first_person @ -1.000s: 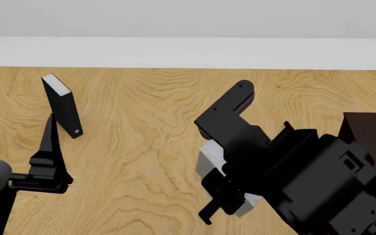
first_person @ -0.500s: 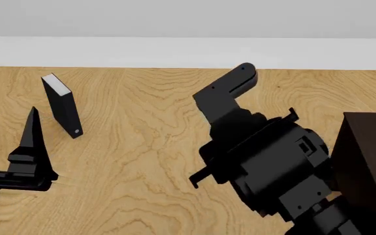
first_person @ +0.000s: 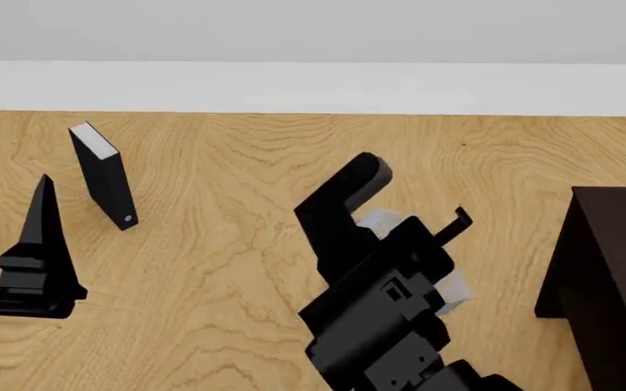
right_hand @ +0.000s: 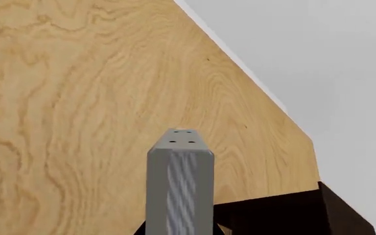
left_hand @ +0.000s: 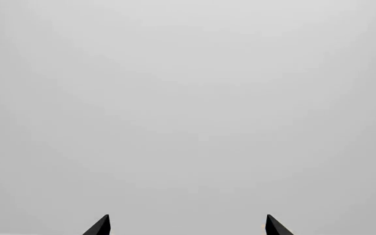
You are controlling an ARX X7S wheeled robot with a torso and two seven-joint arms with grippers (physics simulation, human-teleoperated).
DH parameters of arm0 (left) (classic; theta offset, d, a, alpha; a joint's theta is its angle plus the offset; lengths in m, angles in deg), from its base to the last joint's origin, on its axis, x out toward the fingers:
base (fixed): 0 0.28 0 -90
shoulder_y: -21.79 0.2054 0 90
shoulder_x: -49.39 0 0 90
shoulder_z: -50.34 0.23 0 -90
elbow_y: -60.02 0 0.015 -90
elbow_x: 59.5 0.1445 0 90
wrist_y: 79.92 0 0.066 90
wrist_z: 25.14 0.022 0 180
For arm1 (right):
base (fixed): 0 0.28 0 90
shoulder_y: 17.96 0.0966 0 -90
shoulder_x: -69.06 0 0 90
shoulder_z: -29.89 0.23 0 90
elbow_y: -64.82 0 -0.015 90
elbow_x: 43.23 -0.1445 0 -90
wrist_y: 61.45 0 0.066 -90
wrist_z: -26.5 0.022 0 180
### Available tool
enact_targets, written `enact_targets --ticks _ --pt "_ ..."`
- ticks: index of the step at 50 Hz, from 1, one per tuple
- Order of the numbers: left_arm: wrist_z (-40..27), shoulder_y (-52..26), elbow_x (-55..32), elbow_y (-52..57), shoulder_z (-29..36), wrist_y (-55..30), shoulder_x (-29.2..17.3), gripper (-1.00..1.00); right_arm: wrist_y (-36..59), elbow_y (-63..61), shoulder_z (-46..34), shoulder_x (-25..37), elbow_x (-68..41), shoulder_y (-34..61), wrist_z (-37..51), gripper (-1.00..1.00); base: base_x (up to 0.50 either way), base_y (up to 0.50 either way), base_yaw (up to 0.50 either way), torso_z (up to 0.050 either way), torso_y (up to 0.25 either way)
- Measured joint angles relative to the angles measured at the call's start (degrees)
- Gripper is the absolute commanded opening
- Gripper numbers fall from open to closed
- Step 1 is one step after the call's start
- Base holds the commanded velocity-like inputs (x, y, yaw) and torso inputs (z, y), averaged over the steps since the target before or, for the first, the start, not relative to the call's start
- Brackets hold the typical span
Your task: Pick up the book on the right and place it on the cabinet shelf.
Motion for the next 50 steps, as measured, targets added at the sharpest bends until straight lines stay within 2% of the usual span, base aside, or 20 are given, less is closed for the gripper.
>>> enact_targets --ticks 10,22,29,50 --pt "-0.2 0.1 -0.5 0.4 -0.1 -0.1 -0.2 1.00 -2.2 6.3 -3.0 -3.3 1.6 -1.7 8.7 -1.00 0.00 0.00 0.00 0.002 0.002" --pt "-0.4 0.1 -0.9 0.6 -0.2 0.0 -0.4 1.00 -6.3 13.3 -18.8 -5.2 -15.0 0.4 23.1 -1.00 0.00 0.00 0.00 0.000 0.001" --pt "-0.5 0.1 -1.1 0.5 -0.2 0.0 -0.5 1.00 -7.8 15.8 -24.6 -5.6 -20.4 0.6 29.6 -1.00 0.00 0.00 0.00 0.000 0.002" --pt "-0.7 0.0 -1.3 0.1 0.1 0.4 -0.7 1.00 -11.2 21.7 -28.8 -5.9 -21.6 -0.8 35.9 -1.00 0.00 0.00 0.00 0.000 0.001"
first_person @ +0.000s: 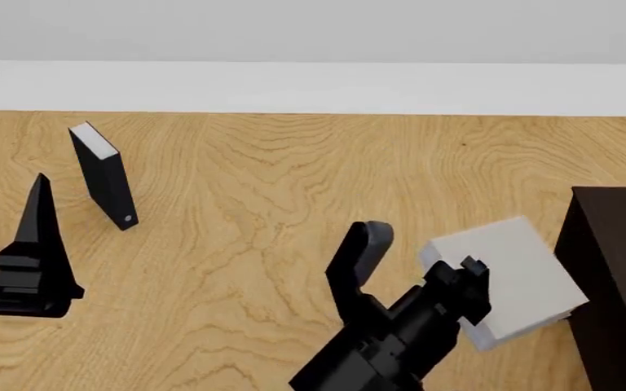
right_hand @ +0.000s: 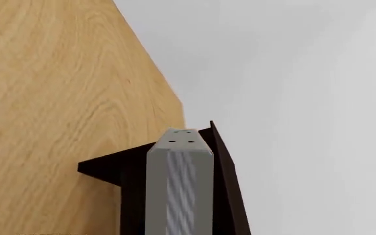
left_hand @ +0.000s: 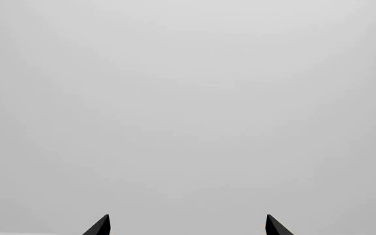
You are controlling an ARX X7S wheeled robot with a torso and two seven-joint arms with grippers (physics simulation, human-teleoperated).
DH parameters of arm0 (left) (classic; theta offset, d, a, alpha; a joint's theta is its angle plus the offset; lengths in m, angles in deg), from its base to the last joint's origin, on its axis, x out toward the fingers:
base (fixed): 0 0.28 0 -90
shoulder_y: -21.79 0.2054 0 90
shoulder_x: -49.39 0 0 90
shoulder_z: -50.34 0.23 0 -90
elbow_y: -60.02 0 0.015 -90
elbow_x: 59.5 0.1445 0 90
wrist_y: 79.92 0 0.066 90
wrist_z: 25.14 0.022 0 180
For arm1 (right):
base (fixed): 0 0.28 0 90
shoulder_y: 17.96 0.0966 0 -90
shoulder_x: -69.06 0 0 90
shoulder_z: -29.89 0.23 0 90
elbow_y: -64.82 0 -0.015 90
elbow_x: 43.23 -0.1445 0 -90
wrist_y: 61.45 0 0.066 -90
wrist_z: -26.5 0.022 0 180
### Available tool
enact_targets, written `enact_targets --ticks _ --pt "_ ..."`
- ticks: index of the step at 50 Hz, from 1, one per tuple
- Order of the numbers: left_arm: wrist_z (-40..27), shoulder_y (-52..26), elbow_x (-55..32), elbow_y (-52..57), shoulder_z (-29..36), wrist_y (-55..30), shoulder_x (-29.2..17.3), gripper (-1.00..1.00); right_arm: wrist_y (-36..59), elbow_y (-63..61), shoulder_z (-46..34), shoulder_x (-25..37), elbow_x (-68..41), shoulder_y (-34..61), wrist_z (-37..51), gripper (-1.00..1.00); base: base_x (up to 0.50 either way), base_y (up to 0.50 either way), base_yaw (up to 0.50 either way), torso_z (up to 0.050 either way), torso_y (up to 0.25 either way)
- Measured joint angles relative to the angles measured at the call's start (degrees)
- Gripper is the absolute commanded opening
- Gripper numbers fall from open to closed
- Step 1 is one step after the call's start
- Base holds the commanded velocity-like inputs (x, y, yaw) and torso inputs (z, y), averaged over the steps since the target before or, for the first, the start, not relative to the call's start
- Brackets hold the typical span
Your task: Pick up the book on the right and place it on the cabinet shelf.
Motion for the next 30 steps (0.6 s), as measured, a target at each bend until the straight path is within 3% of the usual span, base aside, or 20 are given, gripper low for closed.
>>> enact_targets --ticks 30 --pt "-0.5 0.0 -0.3 0.2 0.4 0.2 -0.4 1.00 -3.6 5.2 0.8 0.0 0.4 -2.3 0.9 -1.00 0.00 0.00 0.00 0.000 0.001"
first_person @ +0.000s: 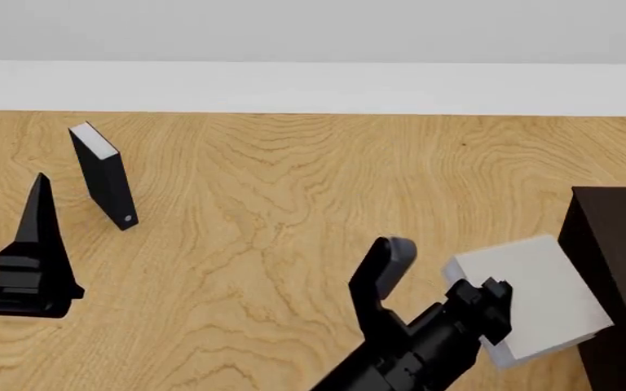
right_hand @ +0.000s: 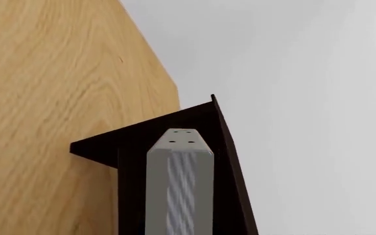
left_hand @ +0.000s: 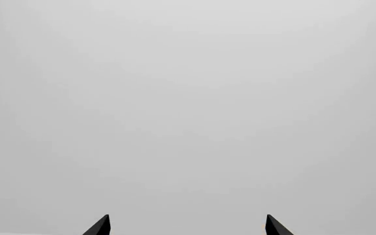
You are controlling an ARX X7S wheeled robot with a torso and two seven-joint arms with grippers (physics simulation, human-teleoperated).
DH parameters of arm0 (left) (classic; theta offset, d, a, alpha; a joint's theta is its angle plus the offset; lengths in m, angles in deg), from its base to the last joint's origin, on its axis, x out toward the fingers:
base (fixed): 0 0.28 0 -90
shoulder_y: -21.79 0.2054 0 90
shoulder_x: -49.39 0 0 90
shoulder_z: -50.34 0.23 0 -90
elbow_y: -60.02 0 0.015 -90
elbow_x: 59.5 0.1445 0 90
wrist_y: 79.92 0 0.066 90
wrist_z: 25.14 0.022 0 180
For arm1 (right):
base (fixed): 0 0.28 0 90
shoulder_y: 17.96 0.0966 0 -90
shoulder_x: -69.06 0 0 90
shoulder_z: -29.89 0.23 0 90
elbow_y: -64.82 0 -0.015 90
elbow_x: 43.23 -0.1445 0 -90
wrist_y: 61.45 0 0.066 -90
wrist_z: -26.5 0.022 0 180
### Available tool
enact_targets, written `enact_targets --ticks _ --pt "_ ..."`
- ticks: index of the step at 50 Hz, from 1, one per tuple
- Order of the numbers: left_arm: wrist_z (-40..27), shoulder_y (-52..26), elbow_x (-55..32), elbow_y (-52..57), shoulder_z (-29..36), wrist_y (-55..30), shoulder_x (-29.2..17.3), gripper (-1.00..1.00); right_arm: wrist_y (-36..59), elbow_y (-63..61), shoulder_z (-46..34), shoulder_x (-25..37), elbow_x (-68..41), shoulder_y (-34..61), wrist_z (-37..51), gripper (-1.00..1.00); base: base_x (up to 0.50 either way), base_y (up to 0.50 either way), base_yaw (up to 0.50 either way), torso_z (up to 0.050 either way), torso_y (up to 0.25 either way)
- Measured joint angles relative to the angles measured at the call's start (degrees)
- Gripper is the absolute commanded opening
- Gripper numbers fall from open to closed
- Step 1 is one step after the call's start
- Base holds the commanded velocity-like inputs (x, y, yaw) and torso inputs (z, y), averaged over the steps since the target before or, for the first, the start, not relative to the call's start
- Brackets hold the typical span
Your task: Pick up the book on the right and place it on the cabinet shelf.
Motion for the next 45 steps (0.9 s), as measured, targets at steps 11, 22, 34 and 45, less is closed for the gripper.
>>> enact_targets --ticks 11,22,34,45 --pt "-0.1 0.0 -0.1 0.0 0.2 0.1 -0.2 1.00 -0.5 1.5 0.4 0.0 0.7 -1.1 -0.9 -1.00 0.00 0.00 0.00 0.000 0.001" --pt "-0.3 0.0 -0.1 -0.1 0.3 0.2 -0.3 1.00 -1.0 3.0 1.1 0.0 1.2 -1.9 -1.6 -1.00 0.00 0.00 0.00 0.001 0.001" --pt "-0.4 -0.1 -0.1 -0.2 0.6 0.3 -0.4 1.00 -0.4 4.9 1.9 0.0 2.4 -2.7 -3.0 -1.00 0.00 0.00 0.00 0.000 0.002" --pt "-0.5 -0.1 -0.1 -0.3 0.8 0.5 -0.5 1.00 0.1 6.7 3.0 0.0 3.8 -3.3 -4.5 -1.00 0.00 0.00 0.00 0.000 0.001"
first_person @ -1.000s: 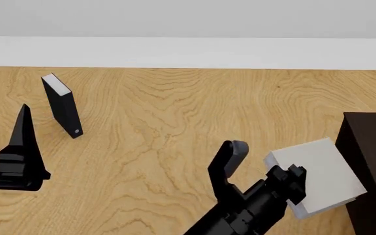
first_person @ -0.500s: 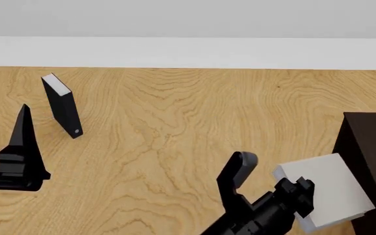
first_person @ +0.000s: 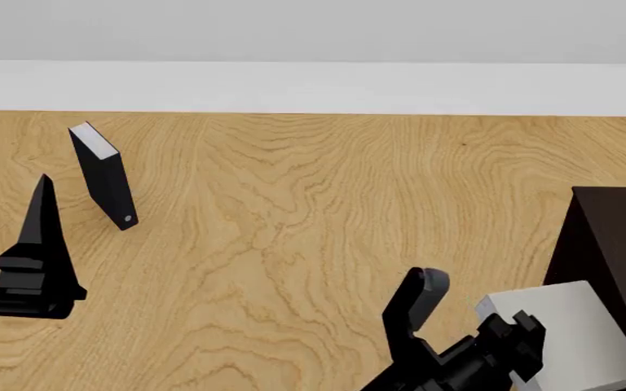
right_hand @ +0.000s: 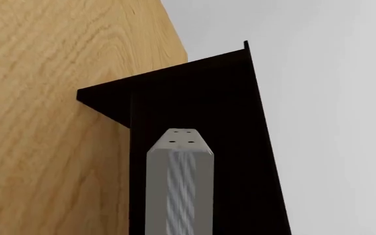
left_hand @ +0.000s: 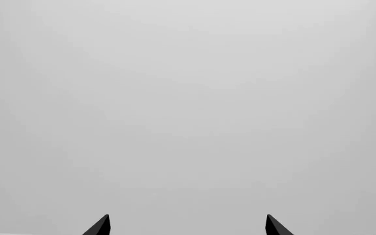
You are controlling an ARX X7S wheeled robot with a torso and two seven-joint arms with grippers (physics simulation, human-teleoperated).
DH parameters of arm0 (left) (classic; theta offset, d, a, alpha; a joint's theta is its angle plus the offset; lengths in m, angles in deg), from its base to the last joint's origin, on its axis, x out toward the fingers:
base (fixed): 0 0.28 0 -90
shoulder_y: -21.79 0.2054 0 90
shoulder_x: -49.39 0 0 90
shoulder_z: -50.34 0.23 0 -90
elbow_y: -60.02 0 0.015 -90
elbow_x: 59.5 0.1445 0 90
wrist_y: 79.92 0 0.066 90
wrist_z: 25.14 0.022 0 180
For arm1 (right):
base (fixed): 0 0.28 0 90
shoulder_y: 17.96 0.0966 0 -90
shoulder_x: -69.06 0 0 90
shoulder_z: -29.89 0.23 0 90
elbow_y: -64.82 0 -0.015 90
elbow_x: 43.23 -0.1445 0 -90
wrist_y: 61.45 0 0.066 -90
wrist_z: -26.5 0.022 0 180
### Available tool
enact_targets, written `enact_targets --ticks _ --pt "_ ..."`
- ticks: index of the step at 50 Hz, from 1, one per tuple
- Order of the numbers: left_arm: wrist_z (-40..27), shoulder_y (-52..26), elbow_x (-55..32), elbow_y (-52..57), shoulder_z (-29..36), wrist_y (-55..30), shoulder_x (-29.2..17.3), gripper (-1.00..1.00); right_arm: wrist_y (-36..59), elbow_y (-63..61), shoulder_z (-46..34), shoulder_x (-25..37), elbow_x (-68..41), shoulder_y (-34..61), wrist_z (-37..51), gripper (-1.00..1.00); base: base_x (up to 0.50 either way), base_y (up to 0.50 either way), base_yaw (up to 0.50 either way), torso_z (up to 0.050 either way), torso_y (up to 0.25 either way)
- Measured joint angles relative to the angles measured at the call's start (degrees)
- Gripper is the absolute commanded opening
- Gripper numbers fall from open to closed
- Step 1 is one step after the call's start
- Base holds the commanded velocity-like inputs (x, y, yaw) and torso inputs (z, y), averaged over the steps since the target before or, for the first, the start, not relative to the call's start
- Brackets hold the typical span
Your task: Pick up the book on the right and place it on the cabinet shelf.
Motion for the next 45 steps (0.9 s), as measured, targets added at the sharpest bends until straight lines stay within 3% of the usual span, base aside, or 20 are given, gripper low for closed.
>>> enact_targets --ticks 17,45 --pt "-0.1 -0.1 0.0 -0.2 0.3 0.2 -0.2 1.00 0.1 3.4 3.2 0.0 3.6 -0.7 -1.8 -1.00 0.00 0.00 0.00 0.001 0.001" --pt "-0.5 -0.2 0.7 -0.8 1.3 0.7 -0.3 1.00 1.8 5.1 23.7 2.8 25.6 -4.1 -6.6 -1.00 0.00 0.00 0.00 0.000 0.001"
